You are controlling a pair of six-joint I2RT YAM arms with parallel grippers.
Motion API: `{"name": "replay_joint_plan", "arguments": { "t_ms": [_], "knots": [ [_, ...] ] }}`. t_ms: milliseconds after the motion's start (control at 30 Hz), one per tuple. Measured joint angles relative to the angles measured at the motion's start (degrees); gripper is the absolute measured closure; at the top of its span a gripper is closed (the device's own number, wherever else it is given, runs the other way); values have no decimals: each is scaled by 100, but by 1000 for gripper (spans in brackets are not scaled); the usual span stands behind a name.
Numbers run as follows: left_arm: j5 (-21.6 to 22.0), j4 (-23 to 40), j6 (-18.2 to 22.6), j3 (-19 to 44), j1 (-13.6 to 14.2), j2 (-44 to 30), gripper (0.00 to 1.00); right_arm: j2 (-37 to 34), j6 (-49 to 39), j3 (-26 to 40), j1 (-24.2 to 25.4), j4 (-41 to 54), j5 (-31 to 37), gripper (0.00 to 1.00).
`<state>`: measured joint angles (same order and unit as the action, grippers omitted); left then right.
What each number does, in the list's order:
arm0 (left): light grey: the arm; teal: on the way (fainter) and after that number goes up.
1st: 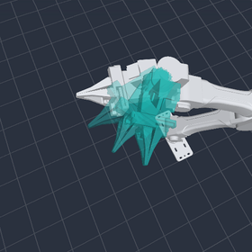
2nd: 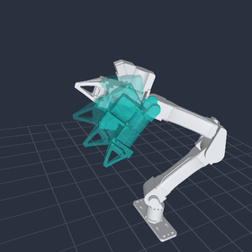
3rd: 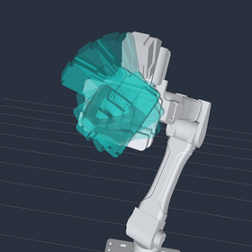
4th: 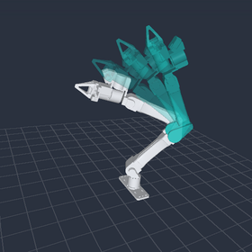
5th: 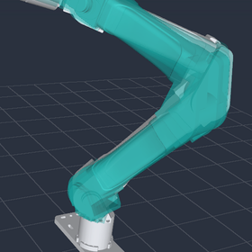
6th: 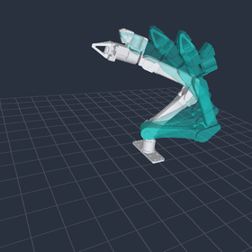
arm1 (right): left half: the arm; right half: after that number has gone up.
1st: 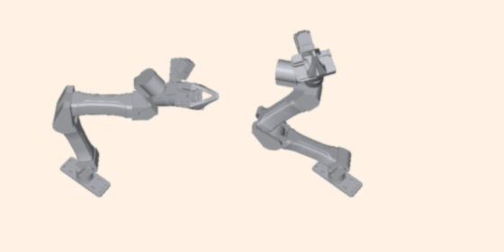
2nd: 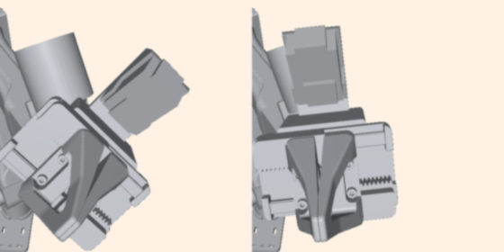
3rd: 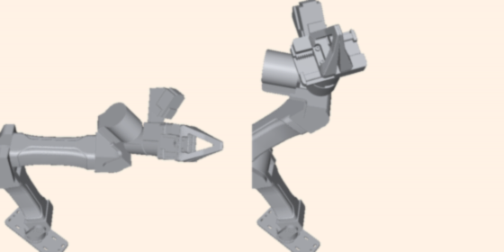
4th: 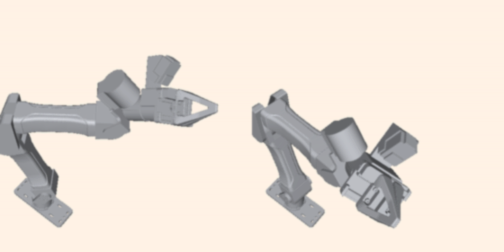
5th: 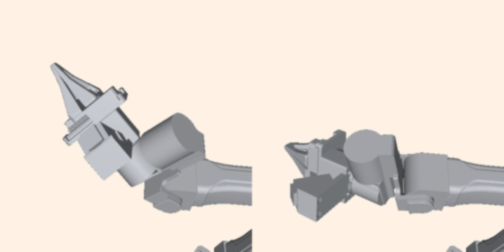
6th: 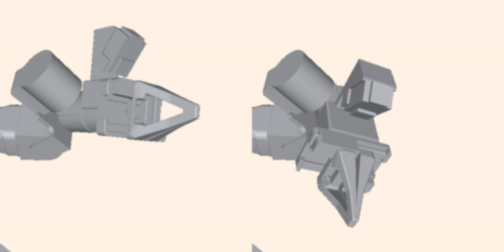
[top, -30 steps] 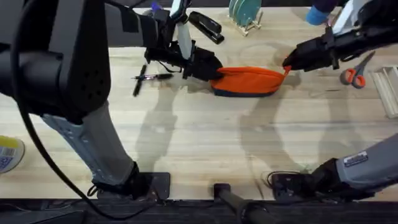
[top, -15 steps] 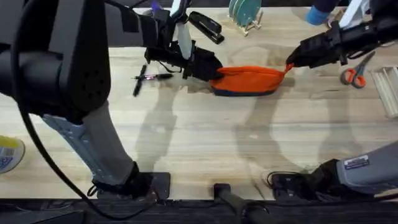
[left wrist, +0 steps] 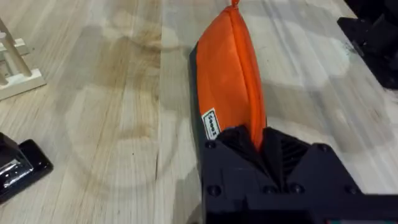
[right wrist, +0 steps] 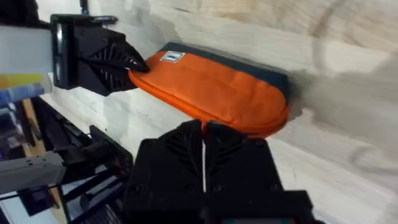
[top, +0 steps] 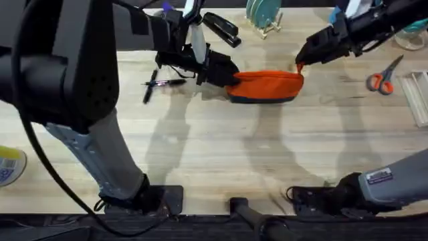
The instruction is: Unzip the bag, pick up the pens from the table one at a time and place them inside, then zip the bag closed.
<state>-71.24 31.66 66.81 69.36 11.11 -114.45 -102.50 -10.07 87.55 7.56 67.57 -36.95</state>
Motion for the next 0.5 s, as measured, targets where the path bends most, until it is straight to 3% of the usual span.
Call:
{"name": "replay_joint_plan", "arguments": {
  "t_ms": [500],
  "knots": [
    [7, 0, -2, 0, 0, -2, 958, 0, 357, 66, -694, -230, 97, 968]
  ]
}}
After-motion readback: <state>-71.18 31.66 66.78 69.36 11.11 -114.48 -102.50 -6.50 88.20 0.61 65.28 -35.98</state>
